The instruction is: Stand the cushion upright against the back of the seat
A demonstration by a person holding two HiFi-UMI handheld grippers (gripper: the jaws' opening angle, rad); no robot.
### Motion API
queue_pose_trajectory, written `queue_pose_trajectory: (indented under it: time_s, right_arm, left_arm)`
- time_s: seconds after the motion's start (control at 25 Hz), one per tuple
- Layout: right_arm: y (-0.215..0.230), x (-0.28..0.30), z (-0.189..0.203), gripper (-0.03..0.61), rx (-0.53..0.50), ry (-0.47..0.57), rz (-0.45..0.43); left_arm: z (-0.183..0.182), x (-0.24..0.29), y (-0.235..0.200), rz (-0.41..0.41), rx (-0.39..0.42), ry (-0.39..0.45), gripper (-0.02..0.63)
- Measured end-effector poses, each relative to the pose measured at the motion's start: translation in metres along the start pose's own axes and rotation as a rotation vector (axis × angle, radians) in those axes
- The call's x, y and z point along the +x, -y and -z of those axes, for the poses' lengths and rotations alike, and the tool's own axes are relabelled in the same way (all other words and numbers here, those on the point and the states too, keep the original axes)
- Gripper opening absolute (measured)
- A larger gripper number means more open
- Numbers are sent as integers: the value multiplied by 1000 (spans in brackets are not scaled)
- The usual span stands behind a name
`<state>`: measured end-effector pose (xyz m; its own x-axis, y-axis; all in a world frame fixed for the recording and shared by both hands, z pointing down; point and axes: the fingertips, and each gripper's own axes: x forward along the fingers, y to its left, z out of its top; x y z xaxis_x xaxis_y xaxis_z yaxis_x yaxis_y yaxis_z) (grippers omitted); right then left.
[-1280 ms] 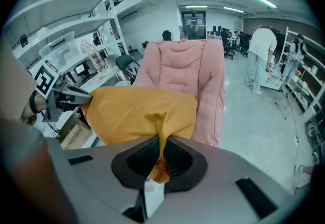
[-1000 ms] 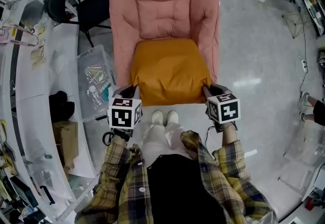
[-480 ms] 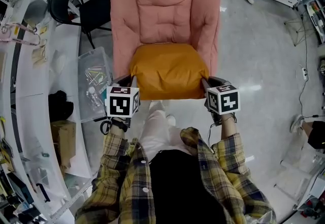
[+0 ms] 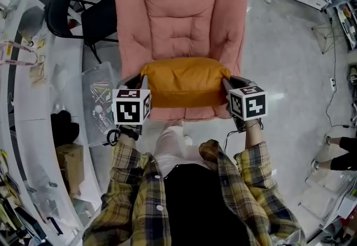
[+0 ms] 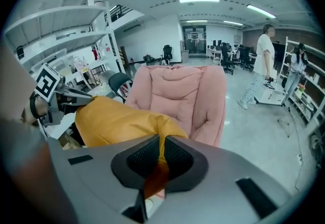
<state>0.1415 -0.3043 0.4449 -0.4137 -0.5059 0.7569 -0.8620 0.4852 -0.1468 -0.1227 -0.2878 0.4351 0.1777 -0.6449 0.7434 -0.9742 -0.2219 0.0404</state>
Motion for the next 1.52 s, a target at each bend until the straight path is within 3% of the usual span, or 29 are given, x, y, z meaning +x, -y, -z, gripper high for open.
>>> queue_pose_trajectory:
  time_s: [0.48, 0.84, 1.0, 1.52]
  right_arm:
    - [52, 74, -118, 38, 80, 24, 31]
    - [99, 129, -177, 42, 172, 36, 56]
    - [117, 155, -196, 44, 211, 43, 71]
    - [157, 213, -225, 51, 301, 55, 76]
  left_arm:
    - [-105, 86, -54, 34, 35, 13, 34]
    - [-165, 151, -78, 43, 79, 2, 40]
    - [-185, 179, -87, 47, 106, -26, 40]
    - [-217, 247, -108, 42, 43, -39, 40]
